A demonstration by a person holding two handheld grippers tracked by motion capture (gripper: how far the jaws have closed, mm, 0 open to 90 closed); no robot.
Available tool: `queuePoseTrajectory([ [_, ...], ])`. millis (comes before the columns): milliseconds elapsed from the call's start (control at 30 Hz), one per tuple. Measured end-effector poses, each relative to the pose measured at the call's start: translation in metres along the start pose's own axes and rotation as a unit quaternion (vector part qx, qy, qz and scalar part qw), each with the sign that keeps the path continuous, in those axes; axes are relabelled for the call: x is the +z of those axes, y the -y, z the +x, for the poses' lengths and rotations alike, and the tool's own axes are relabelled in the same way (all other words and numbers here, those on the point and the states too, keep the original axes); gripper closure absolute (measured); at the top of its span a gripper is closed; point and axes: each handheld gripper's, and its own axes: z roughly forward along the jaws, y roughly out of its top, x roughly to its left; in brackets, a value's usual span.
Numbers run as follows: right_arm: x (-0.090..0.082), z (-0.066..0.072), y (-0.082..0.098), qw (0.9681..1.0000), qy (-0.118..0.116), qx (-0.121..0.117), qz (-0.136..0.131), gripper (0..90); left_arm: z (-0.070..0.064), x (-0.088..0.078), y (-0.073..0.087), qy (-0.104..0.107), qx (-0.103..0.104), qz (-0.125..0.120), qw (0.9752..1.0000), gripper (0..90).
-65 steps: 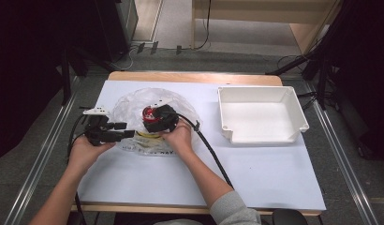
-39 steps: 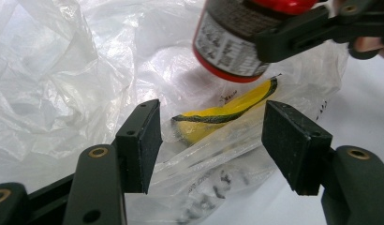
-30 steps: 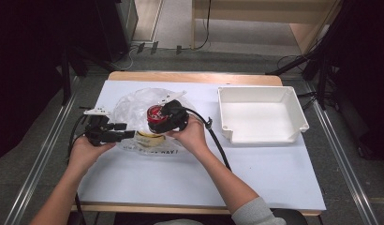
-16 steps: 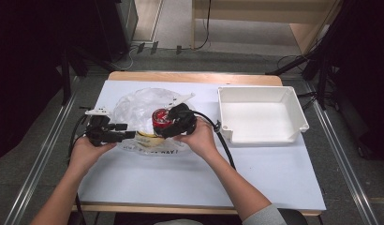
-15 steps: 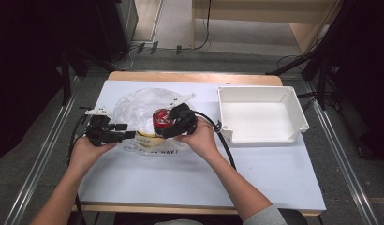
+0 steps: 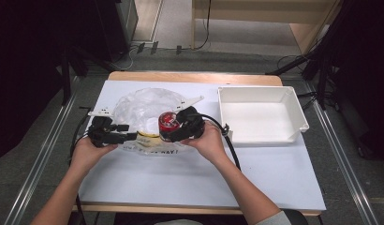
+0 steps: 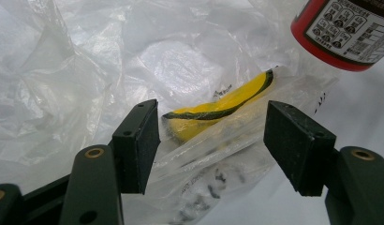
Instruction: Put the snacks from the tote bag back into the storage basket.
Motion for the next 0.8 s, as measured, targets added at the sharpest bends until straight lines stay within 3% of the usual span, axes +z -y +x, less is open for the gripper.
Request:
queuePoseTrajectory([
  [100, -0.002, 0.000, 0.002, 1.0000, -0.001, -0.002, 0.001, 26.4, -0.002, 0.001, 0.000, -0.002, 0.014, -0.001, 0.9999, 36.8],
  [333, -0.013, -0.003, 0.002, 1.0000, 0.002, -0.004, -0.008, 26.4, -0.003, 0.001, 0.000, 0.001, 0.009, -0.009, 0.9999, 35.9],
  [800, -0.026, -0.010, 0.006, 1.0000, 0.002, -0.003, 0.005, 26.4, -0.004, 0.003, -0.001, 0.003, 0.014, -0.006, 0.9999, 36.0],
])
